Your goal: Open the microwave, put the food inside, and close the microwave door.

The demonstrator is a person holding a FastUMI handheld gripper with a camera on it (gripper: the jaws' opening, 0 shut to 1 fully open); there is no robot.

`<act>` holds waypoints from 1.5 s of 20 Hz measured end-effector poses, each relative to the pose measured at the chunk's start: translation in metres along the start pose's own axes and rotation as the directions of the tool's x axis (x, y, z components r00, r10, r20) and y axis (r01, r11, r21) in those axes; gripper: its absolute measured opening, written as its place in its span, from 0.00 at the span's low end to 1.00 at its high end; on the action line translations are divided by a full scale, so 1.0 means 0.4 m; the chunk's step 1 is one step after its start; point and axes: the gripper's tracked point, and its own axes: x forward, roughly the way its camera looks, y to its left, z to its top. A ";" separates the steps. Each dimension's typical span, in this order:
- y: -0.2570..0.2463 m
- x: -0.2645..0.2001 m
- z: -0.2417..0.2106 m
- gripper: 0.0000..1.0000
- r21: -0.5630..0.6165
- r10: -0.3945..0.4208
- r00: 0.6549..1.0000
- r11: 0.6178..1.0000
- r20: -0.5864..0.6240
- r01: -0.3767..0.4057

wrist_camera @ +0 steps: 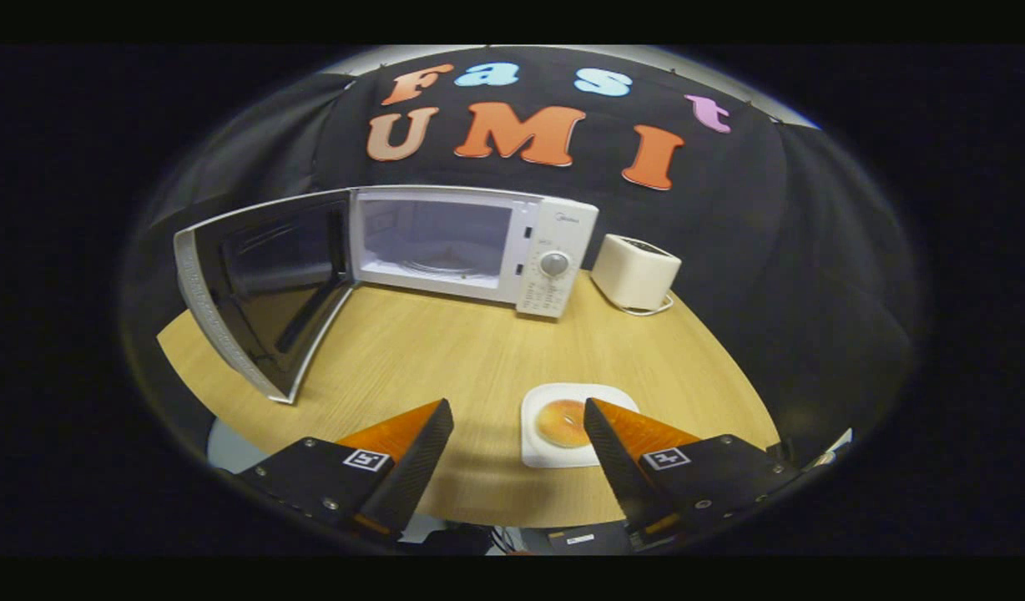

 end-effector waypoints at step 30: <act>-0.060 0.252 -0.173 0.93 0.136 0.128 0.974 0.985 -0.188 -0.103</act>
